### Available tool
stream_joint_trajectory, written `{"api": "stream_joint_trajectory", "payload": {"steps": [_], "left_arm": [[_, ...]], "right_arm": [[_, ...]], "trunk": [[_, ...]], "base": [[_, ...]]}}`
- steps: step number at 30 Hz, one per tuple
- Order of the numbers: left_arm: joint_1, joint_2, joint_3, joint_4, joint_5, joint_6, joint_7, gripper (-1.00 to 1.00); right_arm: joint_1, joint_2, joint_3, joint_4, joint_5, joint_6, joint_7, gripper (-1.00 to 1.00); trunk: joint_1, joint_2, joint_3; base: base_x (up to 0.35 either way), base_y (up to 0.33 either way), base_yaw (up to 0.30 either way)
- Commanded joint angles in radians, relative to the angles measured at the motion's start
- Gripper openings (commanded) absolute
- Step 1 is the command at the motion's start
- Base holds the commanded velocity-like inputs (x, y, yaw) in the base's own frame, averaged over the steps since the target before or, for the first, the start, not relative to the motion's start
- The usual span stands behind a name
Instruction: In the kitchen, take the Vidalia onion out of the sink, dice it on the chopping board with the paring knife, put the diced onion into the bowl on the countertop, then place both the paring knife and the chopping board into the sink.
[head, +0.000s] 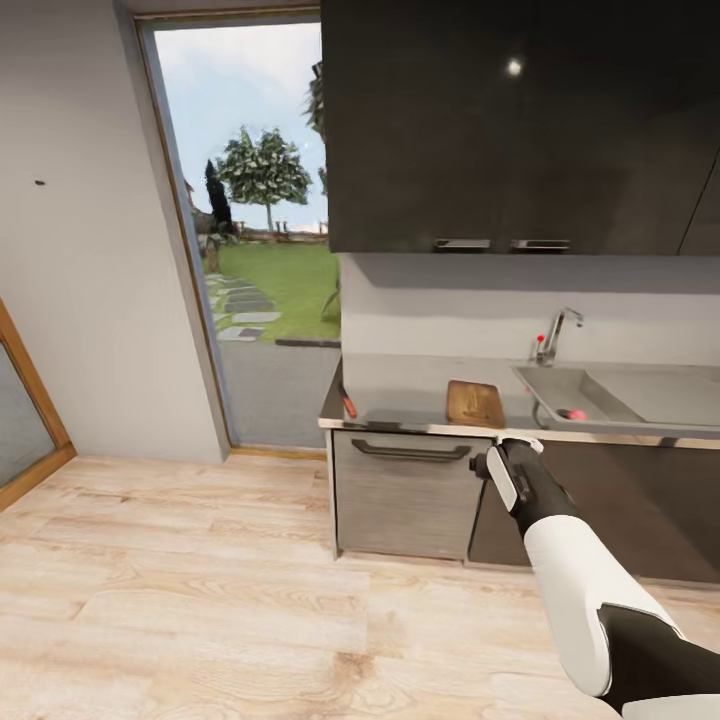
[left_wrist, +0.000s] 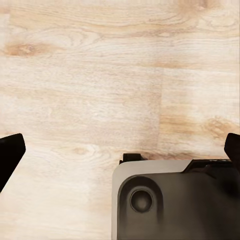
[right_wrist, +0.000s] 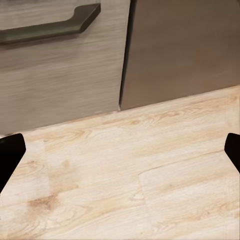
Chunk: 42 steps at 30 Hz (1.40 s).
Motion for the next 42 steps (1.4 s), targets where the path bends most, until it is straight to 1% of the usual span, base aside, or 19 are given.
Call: {"api": "stream_joint_trajectory", "payload": {"steps": [1, 5, 10, 22, 32, 42], "left_arm": [[0.0, 0.0, 0.0, -0.001, 0.001, -0.002, 0.0, 1.0], [0.0, 0.0, 0.0, -0.001, 0.001, -0.002, 0.0, 1.0], [0.0, 0.0, 0.0, 0.0, 0.002, -0.002, 0.0, 1.0], [0.0, 0.001, -0.001, 0.001, 0.002, -0.002, -0.001, 1.0], [0.0, 0.0, -0.001, 0.001, 0.001, -0.002, -0.001, 1.0], [0.0, 0.0, -0.001, 0.001, 0.001, -0.002, -0.001, 1.0]], "right_arm": [[-0.001, 0.001, -0.004, -0.001, 0.0, 0.004, -0.003, 1.0], [-0.001, -0.003, -0.005, -0.001, 0.0, 0.004, -0.003, 1.0], [-0.001, -0.003, -0.005, -0.004, 0.0, 0.005, -0.004, 1.0], [-0.001, 0.0, -0.004, -0.006, 0.002, 0.007, -0.004, 1.0], [-0.001, 0.0, -0.005, -0.004, 0.003, 0.005, -0.003, 1.0], [-0.001, 0.001, -0.005, -0.002, 0.001, 0.006, -0.003, 1.0]], "trunk": [[0.001, -0.002, -0.002], [0.001, -0.002, -0.002], [0.001, -0.002, -0.002], [0.001, -0.002, -0.001], [0.001, -0.002, 0.003], [0.001, -0.002, 0.008]], "base": [[0.209, 0.173, 0.0], [0.256, 0.164, 0.0], [0.247, 0.105, 0.0], [0.033, 0.026, -0.012], [0.075, 0.244, -0.219], [0.14, 0.268, -0.187]]}}
